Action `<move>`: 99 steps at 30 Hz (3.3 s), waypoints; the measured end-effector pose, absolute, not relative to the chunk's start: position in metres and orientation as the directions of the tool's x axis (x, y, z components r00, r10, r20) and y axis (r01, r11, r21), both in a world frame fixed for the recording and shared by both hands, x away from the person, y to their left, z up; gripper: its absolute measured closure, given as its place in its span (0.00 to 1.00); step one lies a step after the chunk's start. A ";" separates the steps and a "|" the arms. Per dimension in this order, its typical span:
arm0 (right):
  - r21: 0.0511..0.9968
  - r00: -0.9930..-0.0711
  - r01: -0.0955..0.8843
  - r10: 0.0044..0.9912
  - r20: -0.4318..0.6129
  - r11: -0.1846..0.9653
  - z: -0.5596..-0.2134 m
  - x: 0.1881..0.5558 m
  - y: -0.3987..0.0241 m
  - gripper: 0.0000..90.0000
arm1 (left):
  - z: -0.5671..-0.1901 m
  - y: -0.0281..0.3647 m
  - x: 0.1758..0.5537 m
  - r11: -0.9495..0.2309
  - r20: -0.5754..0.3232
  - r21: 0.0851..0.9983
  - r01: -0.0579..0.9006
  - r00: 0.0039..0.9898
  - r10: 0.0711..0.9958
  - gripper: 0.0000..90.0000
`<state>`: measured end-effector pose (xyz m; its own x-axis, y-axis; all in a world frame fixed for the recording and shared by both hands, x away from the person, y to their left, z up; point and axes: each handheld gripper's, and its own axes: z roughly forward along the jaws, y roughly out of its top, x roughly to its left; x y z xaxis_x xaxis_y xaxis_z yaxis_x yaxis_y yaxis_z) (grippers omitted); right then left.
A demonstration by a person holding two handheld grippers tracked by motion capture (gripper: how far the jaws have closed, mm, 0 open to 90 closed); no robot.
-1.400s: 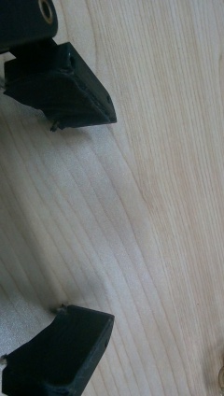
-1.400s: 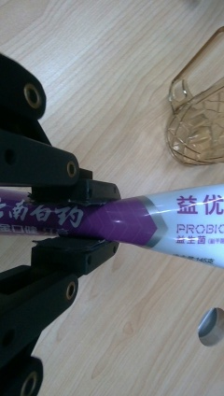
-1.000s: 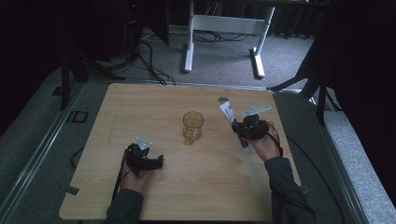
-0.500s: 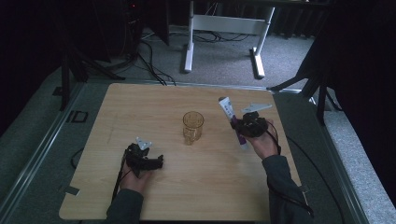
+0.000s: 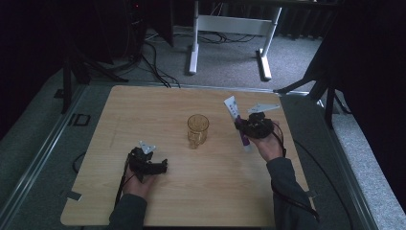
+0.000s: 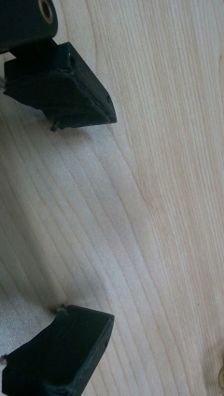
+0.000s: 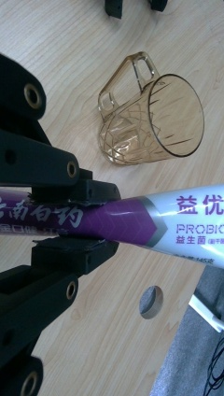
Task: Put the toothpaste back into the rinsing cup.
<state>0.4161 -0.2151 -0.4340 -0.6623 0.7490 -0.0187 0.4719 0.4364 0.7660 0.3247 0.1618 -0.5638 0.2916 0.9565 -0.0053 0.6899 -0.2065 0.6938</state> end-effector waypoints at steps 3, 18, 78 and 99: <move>0.772 -0.660 0.471 0.751 -0.013 0.427 -0.434 0.417 -0.214 0.83 | -0.564 0.162 0.325 -0.206 -0.006 0.694 0.690 0.291 0.957 0.06; 0.798 -0.664 0.455 0.748 0.008 0.395 -0.430 0.418 -0.207 0.83 | -0.564 0.162 0.325 -0.206 -0.006 0.694 0.690 0.292 0.956 0.06; 0.854 -0.658 0.431 0.749 0.077 0.291 -0.415 0.432 -0.194 0.83 | -0.564 0.160 0.325 -0.206 -0.007 0.695 0.688 0.294 0.956 0.06; 0.872 -0.651 0.426 0.751 0.110 0.241 -0.404 0.438 -0.181 0.83 | -0.564 0.159 0.325 -0.209 -0.007 0.695 0.688 0.296 0.955 0.06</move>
<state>0.4384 -0.1808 -0.4043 -0.6509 0.7511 0.1105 0.4264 0.2413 0.8717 0.3246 0.1594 -0.5639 0.2963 0.9551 -0.0068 0.6880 -0.2085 0.6951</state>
